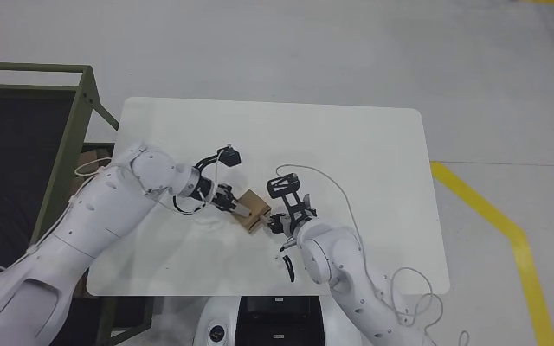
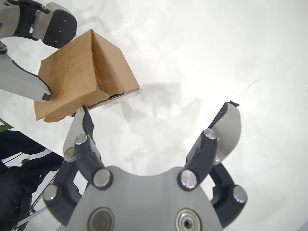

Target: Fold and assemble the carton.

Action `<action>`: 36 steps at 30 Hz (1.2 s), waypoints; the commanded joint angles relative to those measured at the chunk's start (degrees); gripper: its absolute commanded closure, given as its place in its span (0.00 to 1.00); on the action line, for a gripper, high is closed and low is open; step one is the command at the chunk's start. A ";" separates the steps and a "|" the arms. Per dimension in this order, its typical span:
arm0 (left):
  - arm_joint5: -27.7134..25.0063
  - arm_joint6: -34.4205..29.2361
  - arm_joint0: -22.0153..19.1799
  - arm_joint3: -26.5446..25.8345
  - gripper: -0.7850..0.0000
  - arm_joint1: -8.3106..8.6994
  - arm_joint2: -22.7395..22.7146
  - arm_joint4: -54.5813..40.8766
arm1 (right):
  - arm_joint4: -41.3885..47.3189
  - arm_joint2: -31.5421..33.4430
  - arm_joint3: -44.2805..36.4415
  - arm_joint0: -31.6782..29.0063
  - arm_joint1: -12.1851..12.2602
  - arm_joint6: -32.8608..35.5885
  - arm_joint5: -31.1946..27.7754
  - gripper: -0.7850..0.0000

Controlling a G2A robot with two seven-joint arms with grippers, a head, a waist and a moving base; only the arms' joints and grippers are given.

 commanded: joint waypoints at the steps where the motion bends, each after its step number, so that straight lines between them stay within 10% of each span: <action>1: 0.08 -0.29 -0.15 0.09 0.00 -0.17 0.24 0.24 | -0.10 -0.05 0.07 0.02 -0.06 0.03 -0.02 0.00; 36: 0.13 -2.37 -0.84 1.38 0.00 -1.84 1.22 1.91 | -2.02 -1.49 3.13 2.34 -1.62 2.69 1.21 0.00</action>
